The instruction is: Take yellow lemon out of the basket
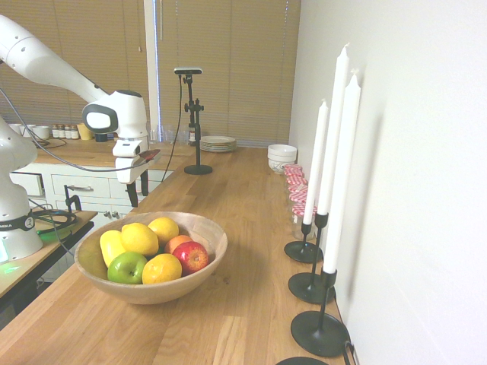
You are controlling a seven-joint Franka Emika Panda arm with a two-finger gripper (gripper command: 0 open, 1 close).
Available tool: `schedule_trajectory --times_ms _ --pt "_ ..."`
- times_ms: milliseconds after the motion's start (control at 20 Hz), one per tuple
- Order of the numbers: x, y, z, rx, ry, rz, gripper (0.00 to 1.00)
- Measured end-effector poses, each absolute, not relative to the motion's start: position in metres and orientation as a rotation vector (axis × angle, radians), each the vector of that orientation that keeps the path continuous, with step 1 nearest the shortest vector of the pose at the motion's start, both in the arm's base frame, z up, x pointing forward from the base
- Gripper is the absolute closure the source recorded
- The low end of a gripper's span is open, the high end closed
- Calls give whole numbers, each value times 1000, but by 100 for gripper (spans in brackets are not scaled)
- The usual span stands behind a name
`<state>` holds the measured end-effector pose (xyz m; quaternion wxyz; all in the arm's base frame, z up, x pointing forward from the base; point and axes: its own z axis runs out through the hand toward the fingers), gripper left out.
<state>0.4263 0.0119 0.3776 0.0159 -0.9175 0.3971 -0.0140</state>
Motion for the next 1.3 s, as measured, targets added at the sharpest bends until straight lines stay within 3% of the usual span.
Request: schedule_trajectory --times_ms 450,850,1300 --pt "462 -7 412 -2846 1290 -184 0" --pt "526 -103 442 -2740 1501 -226 0" --pt "536 -227 467 -2643 1693 -238 0"
